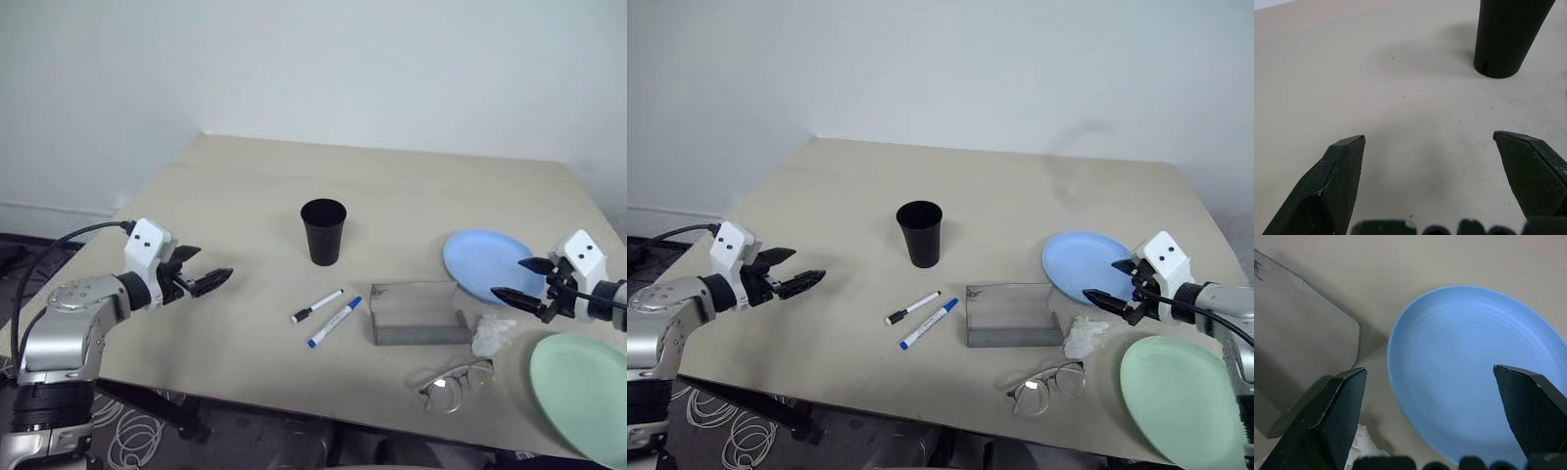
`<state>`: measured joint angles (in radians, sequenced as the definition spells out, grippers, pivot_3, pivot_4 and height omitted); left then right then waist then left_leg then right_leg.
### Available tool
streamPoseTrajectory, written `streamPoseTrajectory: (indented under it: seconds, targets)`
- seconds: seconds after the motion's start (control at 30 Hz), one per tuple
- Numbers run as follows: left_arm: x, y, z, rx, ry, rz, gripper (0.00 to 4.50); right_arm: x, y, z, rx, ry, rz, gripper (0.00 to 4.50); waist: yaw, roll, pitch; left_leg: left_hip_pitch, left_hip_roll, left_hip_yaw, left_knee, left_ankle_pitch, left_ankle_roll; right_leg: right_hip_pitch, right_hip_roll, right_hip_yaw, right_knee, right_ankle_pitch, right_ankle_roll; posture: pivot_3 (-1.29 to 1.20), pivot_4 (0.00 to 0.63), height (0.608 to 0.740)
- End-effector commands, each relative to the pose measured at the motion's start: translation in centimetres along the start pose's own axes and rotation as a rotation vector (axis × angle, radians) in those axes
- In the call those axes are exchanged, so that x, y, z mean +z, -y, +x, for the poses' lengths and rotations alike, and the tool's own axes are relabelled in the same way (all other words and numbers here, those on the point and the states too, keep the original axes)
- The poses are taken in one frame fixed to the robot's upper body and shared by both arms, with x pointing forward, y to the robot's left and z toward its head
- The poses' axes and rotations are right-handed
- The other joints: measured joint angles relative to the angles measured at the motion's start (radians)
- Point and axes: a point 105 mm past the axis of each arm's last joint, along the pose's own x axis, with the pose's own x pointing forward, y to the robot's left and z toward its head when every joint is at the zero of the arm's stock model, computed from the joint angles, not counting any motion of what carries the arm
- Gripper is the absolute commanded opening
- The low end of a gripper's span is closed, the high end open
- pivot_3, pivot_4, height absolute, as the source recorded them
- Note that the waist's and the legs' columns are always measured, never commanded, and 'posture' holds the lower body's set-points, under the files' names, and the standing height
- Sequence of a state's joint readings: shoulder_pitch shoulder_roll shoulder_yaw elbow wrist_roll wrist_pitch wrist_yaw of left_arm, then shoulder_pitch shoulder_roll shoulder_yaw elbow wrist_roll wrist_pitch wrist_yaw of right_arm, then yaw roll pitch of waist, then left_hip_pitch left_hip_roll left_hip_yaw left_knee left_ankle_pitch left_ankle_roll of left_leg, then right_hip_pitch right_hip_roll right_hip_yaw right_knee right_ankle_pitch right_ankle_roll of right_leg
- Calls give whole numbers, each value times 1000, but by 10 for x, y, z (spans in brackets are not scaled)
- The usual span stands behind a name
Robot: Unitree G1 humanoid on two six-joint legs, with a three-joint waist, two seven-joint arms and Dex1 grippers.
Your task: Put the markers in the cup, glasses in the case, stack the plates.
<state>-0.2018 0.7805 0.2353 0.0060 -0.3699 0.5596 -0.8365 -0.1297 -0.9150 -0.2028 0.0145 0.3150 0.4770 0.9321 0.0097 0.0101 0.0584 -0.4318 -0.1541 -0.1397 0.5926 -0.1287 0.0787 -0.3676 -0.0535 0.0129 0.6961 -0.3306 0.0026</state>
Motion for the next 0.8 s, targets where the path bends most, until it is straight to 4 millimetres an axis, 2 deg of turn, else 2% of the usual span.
streamPoseTrajectory:
  seconds: [0.03,0.27,0.5,0.67,0.8]
  targets:
    - [17,-9,-6,34,46,38,4457,14,5,-1,-27,53,-36,4500,0,0,0,0,0,0,0,0,0,0,0,0,0,0,0,0,0,722]
    - [21,-16,0,34,52,39,4457,6,7,-12,-76,61,-13,4500,3,0,0,0,0,0,0,0,0,-1,0,0,1,0,1,0,0,722]
    - [23,-14,7,14,51,50,4457,-7,13,-28,-128,43,10,4500,0,1,-1,0,0,1,0,0,0,-1,0,1,1,0,1,0,0,722]
    - [29,-9,15,-7,67,56,4457,-12,24,-37,-172,23,28,4500,0,1,-1,0,0,1,0,0,0,-1,0,1,1,-1,2,0,0,722]
    - [33,-3,15,-34,77,73,4457,-22,40,-47,-240,-19,38,4500,0,1,-1,0,0,1,0,0,0,-1,0,1,1,-1,3,0,0,722]
